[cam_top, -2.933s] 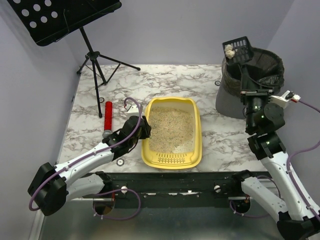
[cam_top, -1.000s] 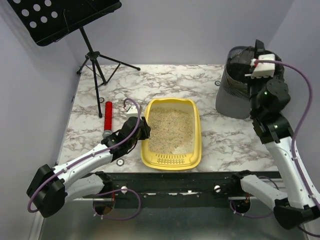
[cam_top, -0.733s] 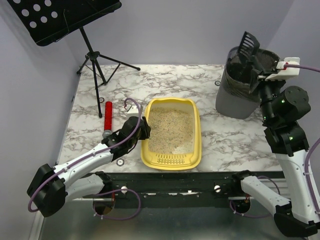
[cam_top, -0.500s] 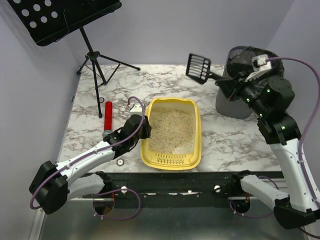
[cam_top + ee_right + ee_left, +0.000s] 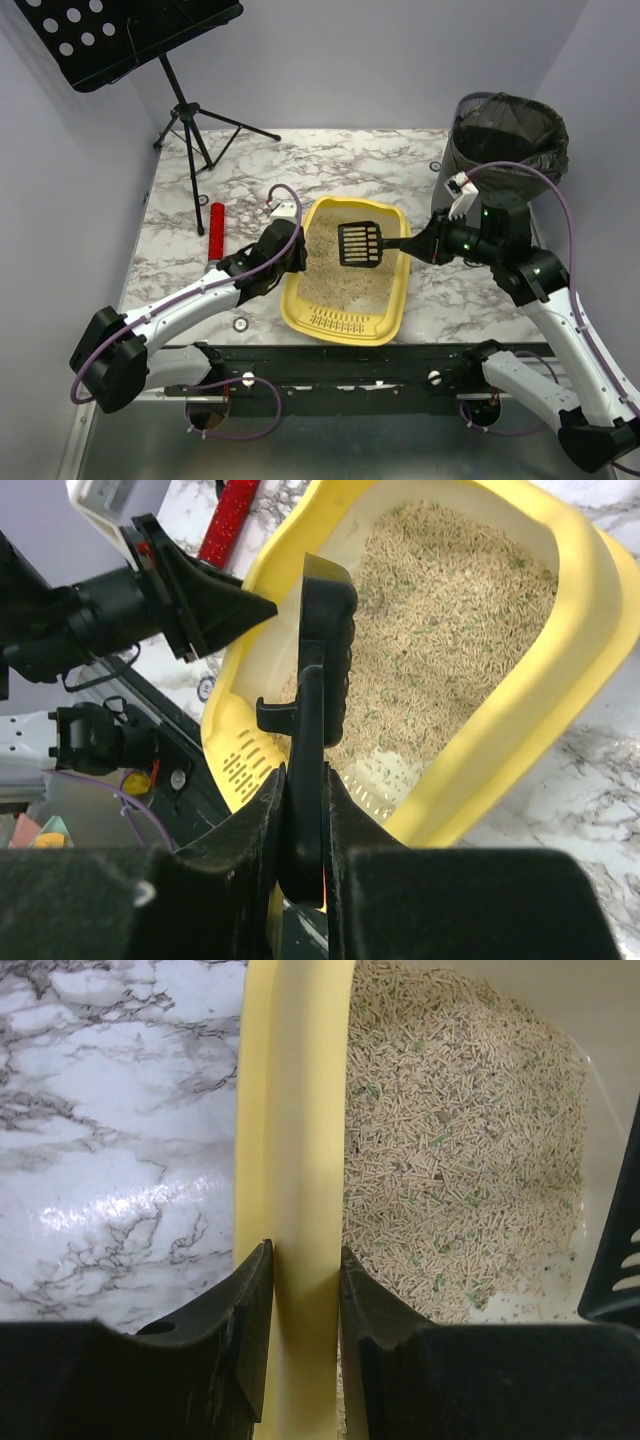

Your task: Clean the litter box

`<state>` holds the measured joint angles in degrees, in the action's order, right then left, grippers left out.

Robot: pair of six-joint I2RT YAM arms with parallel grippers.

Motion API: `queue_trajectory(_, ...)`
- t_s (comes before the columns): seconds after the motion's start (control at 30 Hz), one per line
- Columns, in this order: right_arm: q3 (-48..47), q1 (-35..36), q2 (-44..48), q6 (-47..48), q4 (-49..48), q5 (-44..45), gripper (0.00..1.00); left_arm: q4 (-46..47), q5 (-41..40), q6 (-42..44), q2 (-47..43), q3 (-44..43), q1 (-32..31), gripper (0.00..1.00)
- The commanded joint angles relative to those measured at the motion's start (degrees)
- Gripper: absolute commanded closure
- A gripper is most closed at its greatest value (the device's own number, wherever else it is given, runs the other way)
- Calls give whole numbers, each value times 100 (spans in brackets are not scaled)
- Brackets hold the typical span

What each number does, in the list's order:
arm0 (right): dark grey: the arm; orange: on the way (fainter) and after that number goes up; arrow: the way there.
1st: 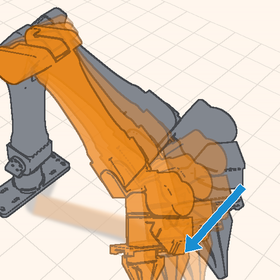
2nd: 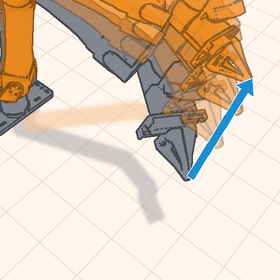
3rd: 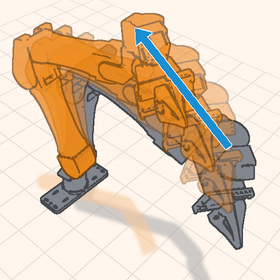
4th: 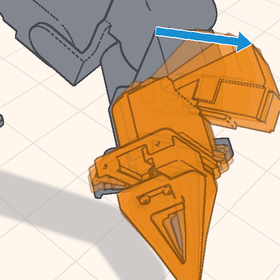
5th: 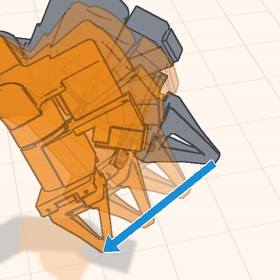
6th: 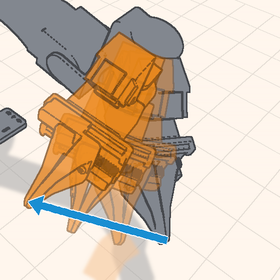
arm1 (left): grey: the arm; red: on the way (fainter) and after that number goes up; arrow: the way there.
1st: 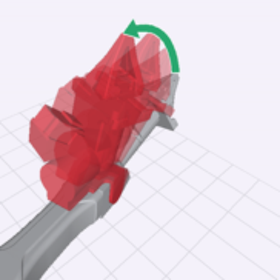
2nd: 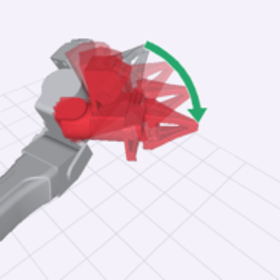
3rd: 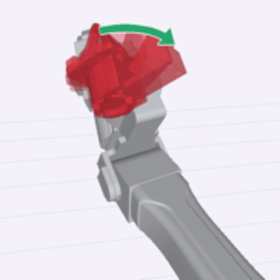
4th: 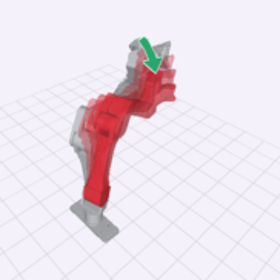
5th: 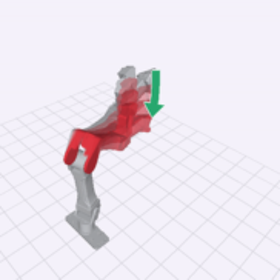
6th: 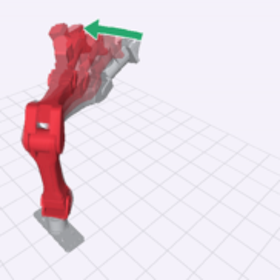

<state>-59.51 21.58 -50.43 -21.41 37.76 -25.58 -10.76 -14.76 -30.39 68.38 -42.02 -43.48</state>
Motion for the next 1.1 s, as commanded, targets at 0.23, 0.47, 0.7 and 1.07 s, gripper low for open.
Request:
queue_trajectory(0.23,747,126,148,-689,-760,-395,100,-2352,-1951,-3755,-1036,361,-195,99)
queue_trajectory(0.47,590,768,-422,-909,-753,227,100,-2273,-2092,-2834,-1318,204,-389,12)
queue_trajectory(0.7,422,900,-933,-691,-331,1020,100,-1808,-2136,-330,-1784,-630,-389,1)
queue_trajectory(1.07,-561,891,-1952,478,478,2382,100,-444,42,2246,-520,-1633,428,1)
